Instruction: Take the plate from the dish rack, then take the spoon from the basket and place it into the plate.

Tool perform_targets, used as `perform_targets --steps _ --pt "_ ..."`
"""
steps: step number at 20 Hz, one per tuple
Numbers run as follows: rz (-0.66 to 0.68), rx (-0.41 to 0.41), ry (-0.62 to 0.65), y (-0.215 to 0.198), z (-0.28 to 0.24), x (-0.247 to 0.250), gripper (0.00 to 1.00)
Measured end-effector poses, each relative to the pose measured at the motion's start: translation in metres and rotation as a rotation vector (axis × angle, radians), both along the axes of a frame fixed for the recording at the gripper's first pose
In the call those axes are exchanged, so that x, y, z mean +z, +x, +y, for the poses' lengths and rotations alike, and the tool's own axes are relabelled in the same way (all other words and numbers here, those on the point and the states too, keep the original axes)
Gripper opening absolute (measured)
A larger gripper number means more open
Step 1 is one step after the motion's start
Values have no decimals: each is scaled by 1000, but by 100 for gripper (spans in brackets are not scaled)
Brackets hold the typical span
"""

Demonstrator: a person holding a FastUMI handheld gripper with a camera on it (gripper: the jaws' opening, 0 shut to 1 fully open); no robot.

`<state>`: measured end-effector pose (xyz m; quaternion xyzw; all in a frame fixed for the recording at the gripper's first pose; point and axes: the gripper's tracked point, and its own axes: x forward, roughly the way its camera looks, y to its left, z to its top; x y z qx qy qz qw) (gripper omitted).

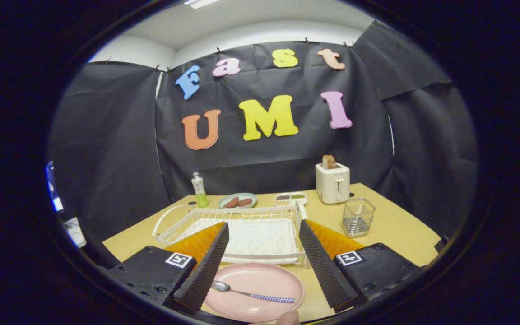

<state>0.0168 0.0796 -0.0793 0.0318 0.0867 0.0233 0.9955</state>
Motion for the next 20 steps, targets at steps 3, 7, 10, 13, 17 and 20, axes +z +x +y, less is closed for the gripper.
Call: perform_targets --steps 3,7,10,13,17,20 --pt "-72 -51 -19 -10 -16 25 100" --pt "-150 -67 -46 -26 -36 52 100" --pt "-157 -58 -46 -33 -45 61 100" --pt "-159 -51 -32 -39 -55 64 100" --pt "-177 -53 -24 -43 -64 65 100" --pt "-171 -43 -22 -41 -63 60 100"
